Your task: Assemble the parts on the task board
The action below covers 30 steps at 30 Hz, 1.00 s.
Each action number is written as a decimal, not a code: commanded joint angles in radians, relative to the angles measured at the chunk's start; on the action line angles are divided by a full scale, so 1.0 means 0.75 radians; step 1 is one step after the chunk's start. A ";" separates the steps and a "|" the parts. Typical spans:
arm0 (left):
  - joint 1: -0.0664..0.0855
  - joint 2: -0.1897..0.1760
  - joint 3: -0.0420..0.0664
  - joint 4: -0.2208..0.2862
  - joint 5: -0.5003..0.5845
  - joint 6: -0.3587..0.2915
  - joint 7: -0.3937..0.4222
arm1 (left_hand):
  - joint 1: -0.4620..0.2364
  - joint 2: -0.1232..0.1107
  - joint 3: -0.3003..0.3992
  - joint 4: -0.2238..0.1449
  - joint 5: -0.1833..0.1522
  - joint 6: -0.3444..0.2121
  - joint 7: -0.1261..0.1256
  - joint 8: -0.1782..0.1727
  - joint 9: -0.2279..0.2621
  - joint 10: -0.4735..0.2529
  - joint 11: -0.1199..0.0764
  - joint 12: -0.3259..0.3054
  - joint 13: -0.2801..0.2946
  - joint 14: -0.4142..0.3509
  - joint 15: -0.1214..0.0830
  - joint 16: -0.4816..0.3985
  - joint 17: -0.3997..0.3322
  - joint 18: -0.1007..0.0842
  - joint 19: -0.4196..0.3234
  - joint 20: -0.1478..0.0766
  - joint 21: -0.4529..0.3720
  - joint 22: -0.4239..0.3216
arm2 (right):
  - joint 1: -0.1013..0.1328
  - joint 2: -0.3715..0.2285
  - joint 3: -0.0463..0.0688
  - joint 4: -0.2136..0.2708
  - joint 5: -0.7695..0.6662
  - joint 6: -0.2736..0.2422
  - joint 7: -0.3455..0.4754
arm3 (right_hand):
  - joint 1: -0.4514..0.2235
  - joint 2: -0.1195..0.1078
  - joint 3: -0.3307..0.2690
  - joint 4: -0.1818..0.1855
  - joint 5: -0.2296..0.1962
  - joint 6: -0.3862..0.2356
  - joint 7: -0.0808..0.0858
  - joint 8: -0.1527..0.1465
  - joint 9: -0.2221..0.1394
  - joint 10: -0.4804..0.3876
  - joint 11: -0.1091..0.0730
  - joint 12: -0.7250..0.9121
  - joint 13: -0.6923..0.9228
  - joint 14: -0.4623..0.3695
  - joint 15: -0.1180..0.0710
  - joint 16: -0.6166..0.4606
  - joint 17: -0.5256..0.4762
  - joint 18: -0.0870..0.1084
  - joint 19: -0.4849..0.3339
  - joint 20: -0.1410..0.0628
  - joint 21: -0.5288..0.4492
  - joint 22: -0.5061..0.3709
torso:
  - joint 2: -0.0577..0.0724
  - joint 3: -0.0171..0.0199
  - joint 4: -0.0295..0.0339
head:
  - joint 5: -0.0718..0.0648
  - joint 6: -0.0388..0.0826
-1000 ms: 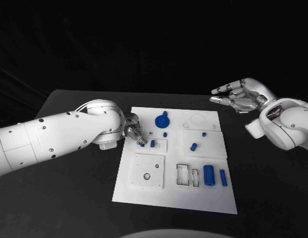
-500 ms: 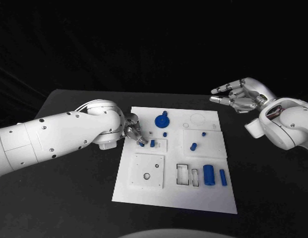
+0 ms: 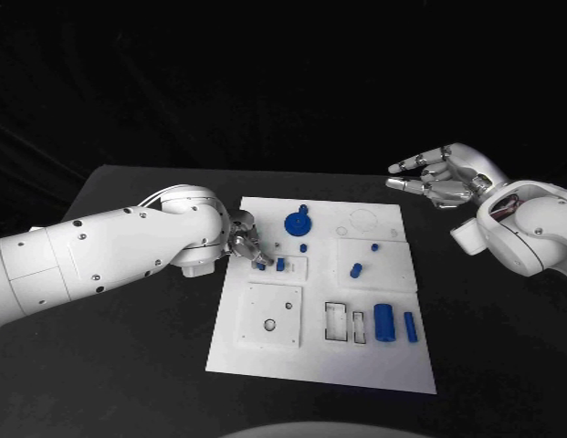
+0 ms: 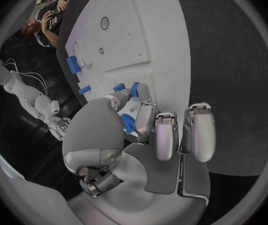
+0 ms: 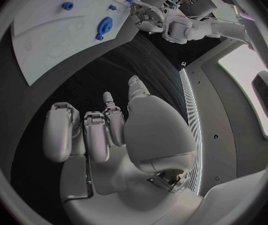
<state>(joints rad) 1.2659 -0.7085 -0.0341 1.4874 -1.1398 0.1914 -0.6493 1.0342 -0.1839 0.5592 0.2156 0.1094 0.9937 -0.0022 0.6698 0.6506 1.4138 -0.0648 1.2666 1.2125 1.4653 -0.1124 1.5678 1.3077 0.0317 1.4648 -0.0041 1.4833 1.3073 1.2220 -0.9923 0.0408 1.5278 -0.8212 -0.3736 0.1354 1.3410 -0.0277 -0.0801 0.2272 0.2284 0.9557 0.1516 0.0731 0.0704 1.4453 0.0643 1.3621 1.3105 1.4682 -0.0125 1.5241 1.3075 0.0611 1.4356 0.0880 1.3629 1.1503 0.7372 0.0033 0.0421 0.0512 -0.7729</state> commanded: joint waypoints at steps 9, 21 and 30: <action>-0.005 0.004 -0.004 -0.010 -0.002 0.014 -0.009 | -0.039 -0.002 -0.034 0.031 0.002 0.010 -0.001 0.012 0.000 0.016 -0.005 0.016 0.011 0.141 -0.013 0.004 0.351 -0.010 0.099 -0.010 0.012 0.222 | -0.001 -0.001 0.000 0.004 -0.003 0.017 0.012 | -0.013 0.005 -0.009 0.001 0.001 0.007 0.001 0.001 0.000 -0.011 0.001 -0.008 0.144 0.112 -0.002 -0.004 0.252 0.026 -0.009 -0.004 -0.007 -0.002 | 0.000 -0.0004 -0.0001 | -0.003 0.001; -0.005 0.001 -0.003 -0.010 -0.001 -0.005 -0.006 | -0.061 -0.028 -0.256 0.098 0.005 0.017 -0.003 0.021 -0.007 0.017 -0.005 0.016 0.013 0.141 -0.014 0.004 0.351 -0.010 0.100 -0.012 0.013 0.226 | -0.001 0.000 0.000 0.001 -0.003 0.016 0.013 | -0.014 0.005 -0.010 0.001 0.001 0.007 0.001 0.001 0.000 -0.012 0.001 -0.009 0.143 0.112 -0.002 -0.005 0.250 0.026 -0.010 -0.004 -0.008 -0.004 | 0.000 -0.0008 0.0008 | -0.005 0.001; -0.005 -0.013 -0.002 0.001 0.039 -0.102 0.003 | -0.059 0.027 -0.496 0.104 0.013 0.006 0.000 0.021 -0.016 0.002 -0.004 -0.010 -0.014 0.141 -0.014 0.004 0.351 -0.005 0.093 -0.012 -0.005 0.208 | -0.001 0.003 0.000 -0.002 -0.003 0.017 0.015 | -0.014 0.004 -0.011 0.001 0.001 0.006 0.001 0.001 0.000 -0.012 0.001 -0.008 0.143 0.112 -0.002 -0.005 0.250 0.026 -0.009 -0.004 -0.008 -0.003 | 0.000 -0.0014 -0.0003 | -0.007 0.003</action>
<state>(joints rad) 1.2632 -0.7171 -0.0351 1.4856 -1.1314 0.1619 -0.6482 0.9909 -0.1722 0.1913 0.2939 0.1149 1.0024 -0.0040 0.6808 0.6398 1.4203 -0.0712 1.2625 1.2037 1.4642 -0.1184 1.5678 1.3074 0.0317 1.4684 -0.0076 1.4830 1.3081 1.2220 -0.9915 0.0408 1.5265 -0.8211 -0.3733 0.1363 1.3410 -0.0277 -0.0811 0.2262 0.2284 0.9558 0.1516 0.0731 0.0704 1.4452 0.0644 1.3621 1.3105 1.4682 -0.0125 1.5241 1.3081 0.0612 1.4356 0.0880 1.3630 1.1485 0.7372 0.0023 0.0427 0.0459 -0.7710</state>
